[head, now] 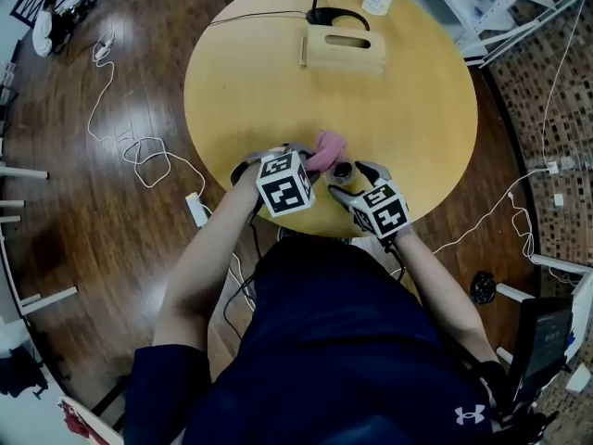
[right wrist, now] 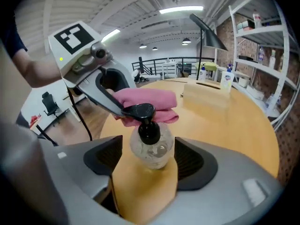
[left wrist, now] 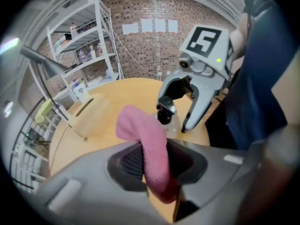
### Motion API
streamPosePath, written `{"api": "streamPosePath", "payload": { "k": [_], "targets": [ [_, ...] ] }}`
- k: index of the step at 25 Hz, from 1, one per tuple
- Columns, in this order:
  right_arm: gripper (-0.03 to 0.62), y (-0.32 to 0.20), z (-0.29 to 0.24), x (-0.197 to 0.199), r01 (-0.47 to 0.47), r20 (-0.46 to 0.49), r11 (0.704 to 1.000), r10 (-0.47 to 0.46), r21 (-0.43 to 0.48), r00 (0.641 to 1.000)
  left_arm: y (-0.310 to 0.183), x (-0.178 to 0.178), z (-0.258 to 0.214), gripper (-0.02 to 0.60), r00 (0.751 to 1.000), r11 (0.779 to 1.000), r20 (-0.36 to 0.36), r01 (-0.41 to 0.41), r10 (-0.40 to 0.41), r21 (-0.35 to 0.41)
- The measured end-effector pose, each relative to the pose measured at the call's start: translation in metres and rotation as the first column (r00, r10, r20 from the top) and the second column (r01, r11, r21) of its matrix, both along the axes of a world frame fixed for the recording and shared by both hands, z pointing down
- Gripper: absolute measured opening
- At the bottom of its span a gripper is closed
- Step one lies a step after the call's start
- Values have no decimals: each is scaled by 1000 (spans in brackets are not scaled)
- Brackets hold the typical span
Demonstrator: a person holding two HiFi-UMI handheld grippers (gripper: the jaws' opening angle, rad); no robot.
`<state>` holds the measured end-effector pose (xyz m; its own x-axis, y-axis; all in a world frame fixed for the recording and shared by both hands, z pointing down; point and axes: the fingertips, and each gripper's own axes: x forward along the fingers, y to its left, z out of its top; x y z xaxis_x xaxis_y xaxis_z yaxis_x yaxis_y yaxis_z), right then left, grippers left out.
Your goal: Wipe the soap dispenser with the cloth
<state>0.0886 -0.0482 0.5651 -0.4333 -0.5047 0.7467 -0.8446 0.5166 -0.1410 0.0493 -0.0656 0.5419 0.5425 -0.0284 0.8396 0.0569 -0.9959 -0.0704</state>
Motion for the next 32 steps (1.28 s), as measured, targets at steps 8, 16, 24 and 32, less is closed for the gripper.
{"api": "streamPosePath", "payload": {
  "k": [8,16,24,32],
  "targets": [
    [313,-3,1,-17,443,-108,896,-440,12,892,19,11,7,107,977,979,65,-200,202,-33],
    [360,3,-17,-2,171,23,983,-173,67,985,76,-14,5,107,972,959,55,-216,229,-185],
    [299,1,0,-6,63,-52,998,-63,-12,997,0,10,9,107,998,997,29,-64,63,35],
    [313,0,-12,-8,488,-163,871,-474,61,866,54,-5,3,107,978,975,60,-190,198,-112]
  ]
}}
